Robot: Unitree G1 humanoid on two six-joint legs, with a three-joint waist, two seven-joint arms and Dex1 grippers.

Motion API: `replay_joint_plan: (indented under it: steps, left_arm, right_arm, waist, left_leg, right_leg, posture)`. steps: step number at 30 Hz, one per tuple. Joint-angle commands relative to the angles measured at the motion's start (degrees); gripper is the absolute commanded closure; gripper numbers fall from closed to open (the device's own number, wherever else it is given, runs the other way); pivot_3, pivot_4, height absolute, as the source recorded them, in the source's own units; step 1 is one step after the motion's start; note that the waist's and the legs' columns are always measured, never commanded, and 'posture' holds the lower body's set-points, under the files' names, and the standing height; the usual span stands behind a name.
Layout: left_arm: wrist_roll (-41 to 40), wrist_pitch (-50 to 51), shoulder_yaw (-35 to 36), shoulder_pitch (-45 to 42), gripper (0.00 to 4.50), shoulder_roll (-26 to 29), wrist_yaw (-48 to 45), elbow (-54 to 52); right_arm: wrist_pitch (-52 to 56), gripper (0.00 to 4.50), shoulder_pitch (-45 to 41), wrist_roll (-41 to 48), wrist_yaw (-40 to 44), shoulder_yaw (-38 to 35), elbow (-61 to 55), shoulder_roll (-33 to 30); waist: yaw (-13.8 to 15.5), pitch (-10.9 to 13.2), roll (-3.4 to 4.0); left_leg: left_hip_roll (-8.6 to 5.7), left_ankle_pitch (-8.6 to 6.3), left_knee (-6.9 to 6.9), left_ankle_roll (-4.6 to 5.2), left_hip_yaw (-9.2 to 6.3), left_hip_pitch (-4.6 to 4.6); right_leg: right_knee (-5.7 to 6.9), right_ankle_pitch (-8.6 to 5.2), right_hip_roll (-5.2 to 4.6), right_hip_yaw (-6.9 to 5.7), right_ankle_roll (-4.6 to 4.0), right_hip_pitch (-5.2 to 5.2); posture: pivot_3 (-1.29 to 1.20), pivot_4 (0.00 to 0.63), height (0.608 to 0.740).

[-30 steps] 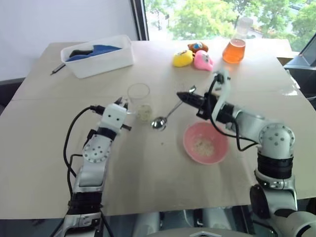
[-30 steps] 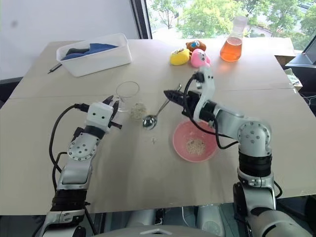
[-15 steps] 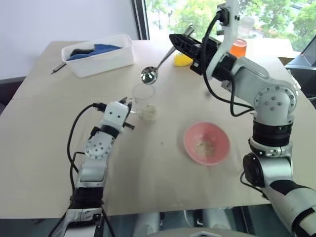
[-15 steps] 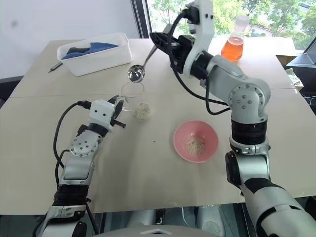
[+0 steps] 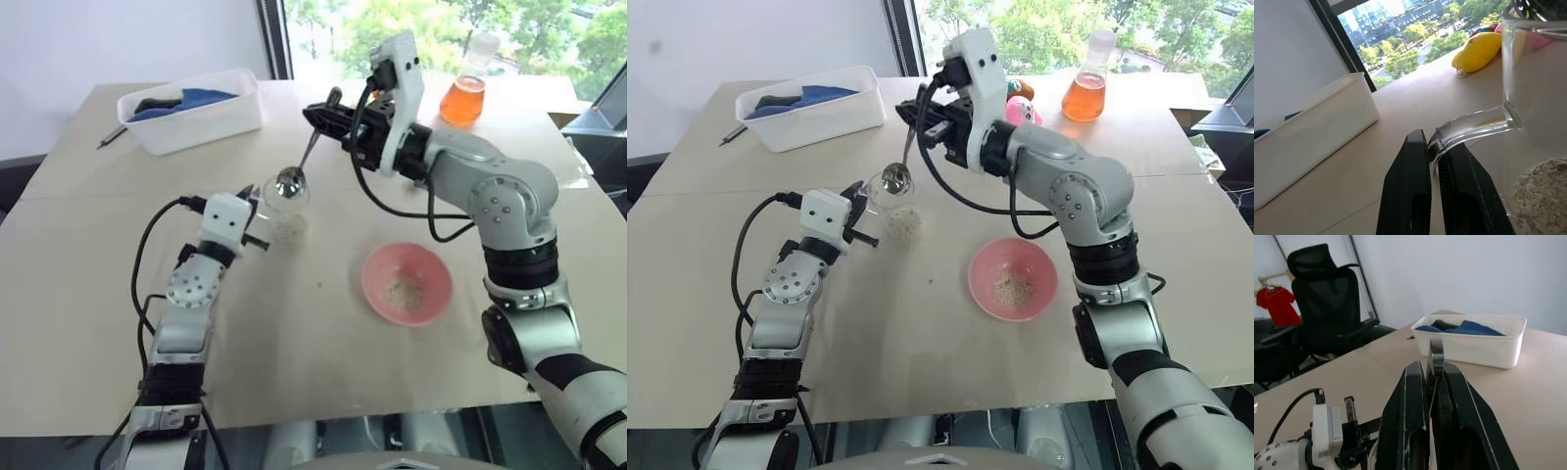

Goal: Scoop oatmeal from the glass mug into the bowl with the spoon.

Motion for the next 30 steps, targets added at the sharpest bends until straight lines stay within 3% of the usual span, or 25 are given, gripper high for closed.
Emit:
replay_joint_plan:
  steps: [1,13,22,26,30]
  left_arm:
    - [0.1,0.4,-0.4,0.4,4.44,0.4,0.0,0.3]
    - [-7.4,12.5,-1.0,-5.5,4.44,0.4,-6.1,-3.6]
    - [-6.5,15.5,-3.1,-8.3,4.44,3.3,-9.5,-5.3]
    - [-4.6,13.3,-4.4,-8.6,4.44,4.8,-9.6,-4.9]
    - [-2.8,10.4,-4.7,-9.1,4.44,5.6,-9.0,-3.8]
  right_arm:
    - [-1.5,4.50,-0.4,-2.1,1.4,-0.4,-1.0,-0.3]
    - [-4.7,4.50,3.1,-11.1,6.9,6.1,-1.0,-2.2]
    - [-7.0,4.50,5.2,-17.2,9.6,9.6,1.6,-1.6]
    - [-5.1,4.50,6.0,-17.2,10.0,8.7,1.5,-0.8]
    - [1.9,4.50,7.5,-13.0,5.9,2.8,1.2,3.0]
  waist:
    - [0.1,0.0,0.00]
    - [0.2,0.0,0.00]
    - [0.0,0.0,0.00]
    - [0.0,0.0,0.00]
    - [0.0,0.0,0.00]
  left_leg:
    - [0.00,0.00,0.01,0.00,0.00,0.00]
    - [-0.01,0.00,0.02,-0.01,-0.01,-0.03]
    - [-0.01,0.01,0.00,-0.03,-0.02,-0.04]
    - [-0.01,0.02,0.00,-0.04,-0.03,-0.04]
    - [-0.01,0.03,0.00,-0.05,-0.03,-0.04]
  right_leg:
    - [0.00,0.00,0.00,0.00,0.00,0.00]
    - [0.03,0.00,0.00,-0.03,0.00,0.00]
    - [0.02,0.00,0.02,-0.05,0.00,0.00]
    - [0.02,0.00,0.02,-0.06,0.00,0.00]
    - [0.03,0.00,0.02,-0.07,0.00,0.00]
  posture:
    - [0.00,0.150,0.740]
    - [0.00,0.150,0.740]
    - [0.00,0.150,0.740]
    - [0.00,0.150,0.740]
    - [0.00,0.150,0.740]
